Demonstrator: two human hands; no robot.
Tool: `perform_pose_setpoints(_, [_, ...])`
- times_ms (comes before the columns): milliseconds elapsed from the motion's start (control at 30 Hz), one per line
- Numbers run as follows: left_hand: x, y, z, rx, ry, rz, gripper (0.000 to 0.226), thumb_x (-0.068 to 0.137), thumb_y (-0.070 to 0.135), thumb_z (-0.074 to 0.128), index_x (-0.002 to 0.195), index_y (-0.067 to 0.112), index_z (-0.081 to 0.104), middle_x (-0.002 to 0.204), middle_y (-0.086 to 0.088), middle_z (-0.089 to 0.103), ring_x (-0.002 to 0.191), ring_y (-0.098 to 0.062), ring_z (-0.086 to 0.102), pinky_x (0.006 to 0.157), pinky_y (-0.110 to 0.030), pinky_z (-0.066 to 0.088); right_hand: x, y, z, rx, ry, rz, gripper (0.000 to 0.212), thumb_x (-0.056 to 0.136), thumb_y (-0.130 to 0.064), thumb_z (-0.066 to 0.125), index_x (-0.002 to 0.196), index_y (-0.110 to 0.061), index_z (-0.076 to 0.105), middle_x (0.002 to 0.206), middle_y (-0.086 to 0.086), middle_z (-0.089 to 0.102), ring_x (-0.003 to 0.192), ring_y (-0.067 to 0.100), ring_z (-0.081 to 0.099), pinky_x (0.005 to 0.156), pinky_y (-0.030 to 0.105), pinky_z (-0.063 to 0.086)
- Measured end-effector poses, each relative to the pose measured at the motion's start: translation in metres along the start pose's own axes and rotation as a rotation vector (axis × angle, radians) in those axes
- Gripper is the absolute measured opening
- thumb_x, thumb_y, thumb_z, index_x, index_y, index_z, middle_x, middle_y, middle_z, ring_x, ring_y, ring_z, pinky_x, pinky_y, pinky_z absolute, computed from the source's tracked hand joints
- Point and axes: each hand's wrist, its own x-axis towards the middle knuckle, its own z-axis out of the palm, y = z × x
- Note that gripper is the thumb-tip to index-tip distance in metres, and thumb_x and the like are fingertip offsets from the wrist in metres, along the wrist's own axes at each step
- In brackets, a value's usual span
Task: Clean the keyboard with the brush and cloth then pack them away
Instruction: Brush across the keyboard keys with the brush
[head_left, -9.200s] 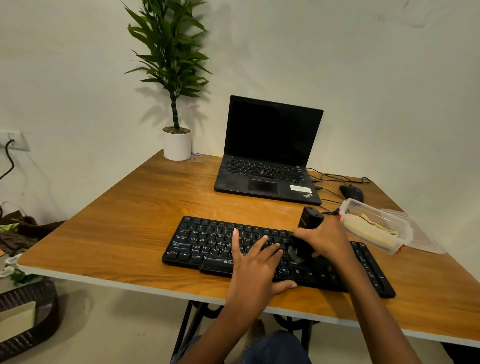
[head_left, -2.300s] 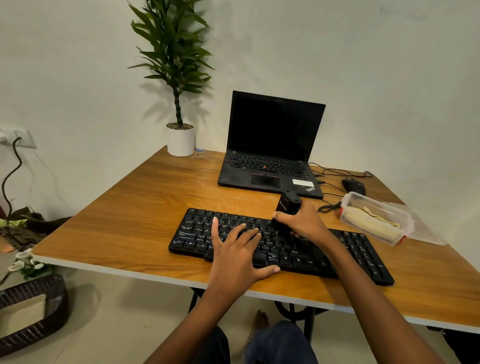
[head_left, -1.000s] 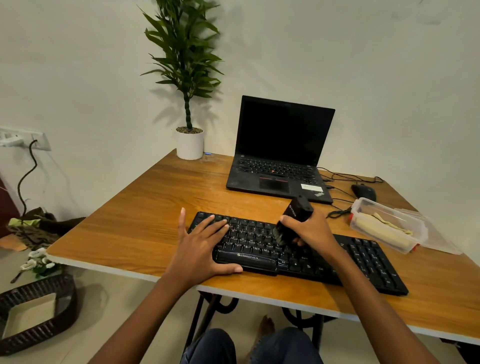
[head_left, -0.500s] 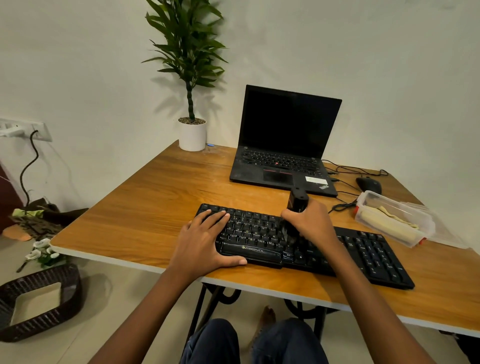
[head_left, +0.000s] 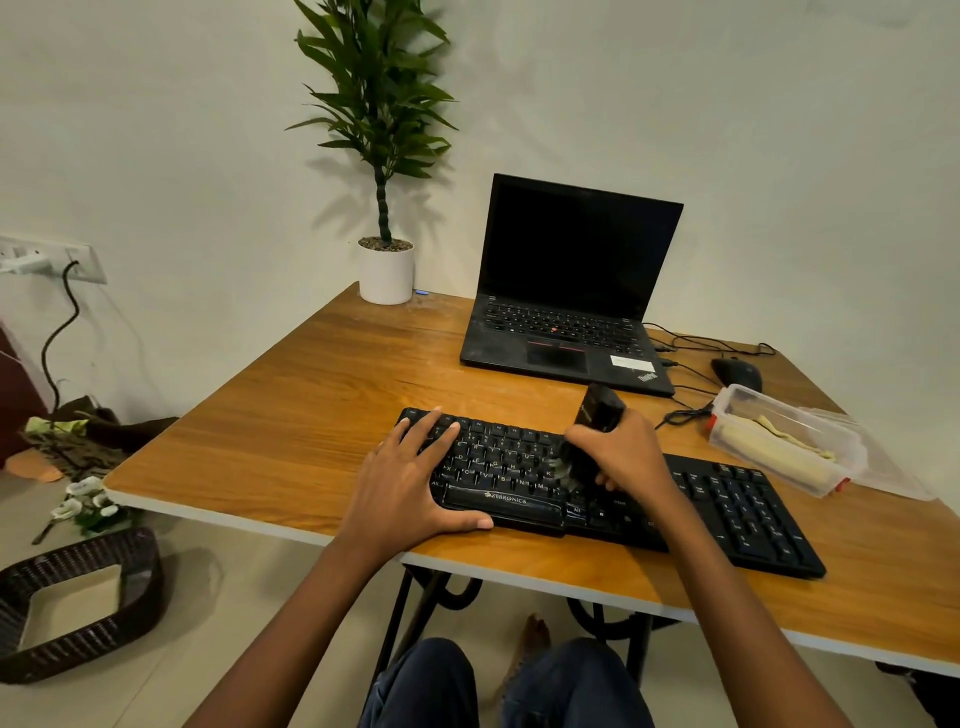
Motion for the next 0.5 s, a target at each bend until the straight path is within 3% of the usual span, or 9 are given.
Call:
perform_pose_setpoints(133, [0.000,0.000,0.000,-0.005,-0.024,-0.015,0.132,0.037,0.103,0.008,0.148,0.033,0.019,0.158,0.008,0.008,0.145,-0.026,0.008,0.111,-0.047,0.025,-0.004,0.001,0.007,-0.031,0.062,-0.119,0.015,0.080,-0.019,0.066,0.082,-0.008,0.057,0.070,0.002,0.059,0.056,0.012,0.054,0.047,0.017,0.044])
perform_pose_setpoints(300, [0.000,0.001,-0.001,-0.009,-0.035,-0.027,0.132,0.036,0.103,0.009,0.149,0.035,0.017,0.158,0.007,0.006,0.145,-0.027,0.007,0.111,-0.048,0.025,-0.012,0.002,-0.014,0.058,-0.021,0.050,0.015,0.082,-0.018,0.065,0.072,-0.014,0.054,0.061,0.003,0.060,0.040,0.012,0.052,0.037,0.020,0.041])
perform_pose_setpoints(400, [0.001,0.001,-0.001,-0.017,-0.032,-0.028,0.132,0.036,0.103,0.009,0.149,0.035,0.017,0.158,0.007,0.007,0.145,-0.027,0.008,0.111,-0.048,0.025,-0.022,0.001,-0.006,0.030,0.048,-0.008,0.018,0.081,-0.017,0.065,0.072,-0.017,0.050,0.062,0.002,0.057,0.045,0.012,0.052,0.035,0.013,0.040])
perform_pose_setpoints(500, [0.000,0.001,-0.002,-0.021,-0.023,-0.032,0.133,0.036,0.104,0.010,0.149,0.034,0.017,0.158,0.007,0.009,0.145,-0.028,0.010,0.110,-0.049,0.026,-0.033,0.005,-0.005,0.069,0.000,0.040,0.016,0.080,-0.017,0.066,0.071,-0.013,0.053,0.059,0.003,0.059,0.038,0.014,0.051,0.034,0.019,0.041])
